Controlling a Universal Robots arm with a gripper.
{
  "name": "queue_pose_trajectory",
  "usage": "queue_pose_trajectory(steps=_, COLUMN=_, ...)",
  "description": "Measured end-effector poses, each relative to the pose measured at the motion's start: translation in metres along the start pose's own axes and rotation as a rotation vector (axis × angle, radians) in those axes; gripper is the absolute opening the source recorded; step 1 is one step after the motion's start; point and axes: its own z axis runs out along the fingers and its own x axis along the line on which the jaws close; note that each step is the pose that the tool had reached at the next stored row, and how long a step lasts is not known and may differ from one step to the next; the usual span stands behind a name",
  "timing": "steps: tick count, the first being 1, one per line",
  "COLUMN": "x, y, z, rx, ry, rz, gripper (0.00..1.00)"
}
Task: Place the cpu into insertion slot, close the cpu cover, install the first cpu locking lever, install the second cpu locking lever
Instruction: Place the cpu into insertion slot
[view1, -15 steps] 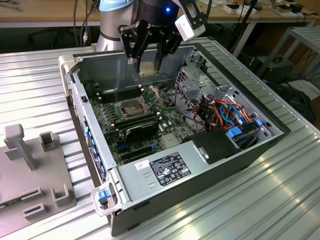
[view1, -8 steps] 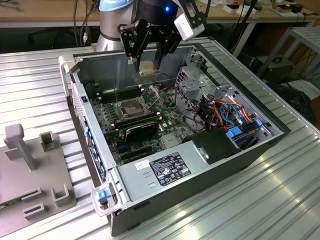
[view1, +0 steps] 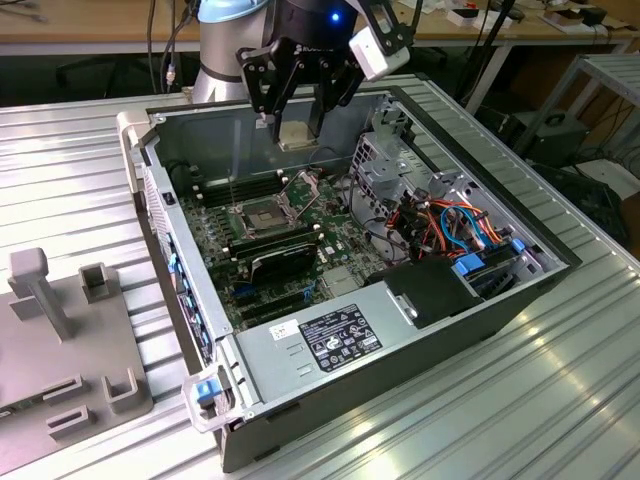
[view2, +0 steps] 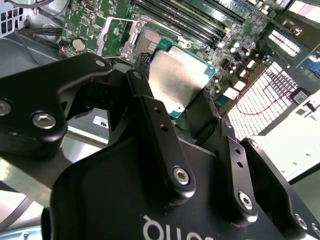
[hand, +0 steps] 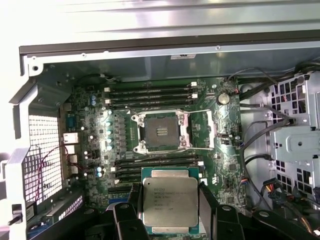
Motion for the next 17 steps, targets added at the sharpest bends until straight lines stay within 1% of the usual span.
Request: queue_pose_trajectory(steps=17, x=-0.0022, y=0.0018, z=0.0003, rx=0.0000, ry=0.0000, rz=0.000, gripper=0.55)
